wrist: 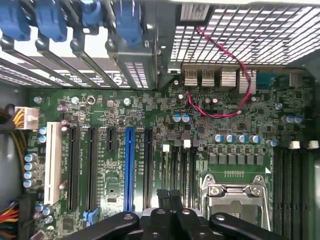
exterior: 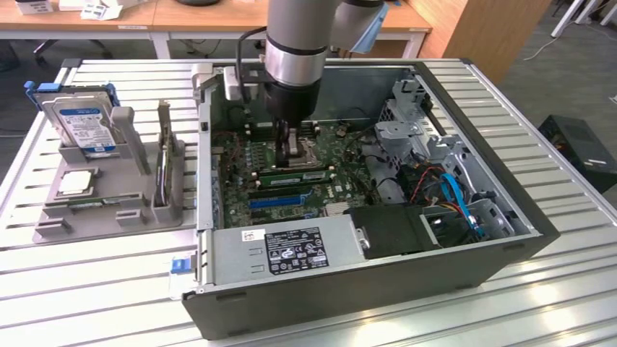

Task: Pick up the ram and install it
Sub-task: 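Press down the ram until it locks into place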

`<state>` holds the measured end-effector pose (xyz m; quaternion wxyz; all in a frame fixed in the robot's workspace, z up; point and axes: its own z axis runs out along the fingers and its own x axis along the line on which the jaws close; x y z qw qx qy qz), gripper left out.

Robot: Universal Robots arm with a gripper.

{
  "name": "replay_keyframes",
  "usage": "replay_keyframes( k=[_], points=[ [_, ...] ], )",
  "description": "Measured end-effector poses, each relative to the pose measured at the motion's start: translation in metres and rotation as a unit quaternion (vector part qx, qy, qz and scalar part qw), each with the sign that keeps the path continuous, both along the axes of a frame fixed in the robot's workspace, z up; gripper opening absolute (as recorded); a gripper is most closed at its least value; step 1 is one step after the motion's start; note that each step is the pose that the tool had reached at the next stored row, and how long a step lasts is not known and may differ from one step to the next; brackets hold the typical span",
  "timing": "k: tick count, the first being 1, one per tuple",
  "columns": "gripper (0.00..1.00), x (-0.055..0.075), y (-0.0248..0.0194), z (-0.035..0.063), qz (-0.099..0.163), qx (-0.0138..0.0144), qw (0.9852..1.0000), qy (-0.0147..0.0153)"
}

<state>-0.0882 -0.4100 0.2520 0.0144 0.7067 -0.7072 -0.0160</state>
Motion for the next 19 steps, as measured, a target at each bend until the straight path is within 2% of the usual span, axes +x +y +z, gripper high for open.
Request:
replay_keyframes(
  k=[19],
  points=[
    [0.11, 0.000, 0.0000, 0.0432, 0.000, -0.0005, 1.0000, 0.0000]
  ],
)
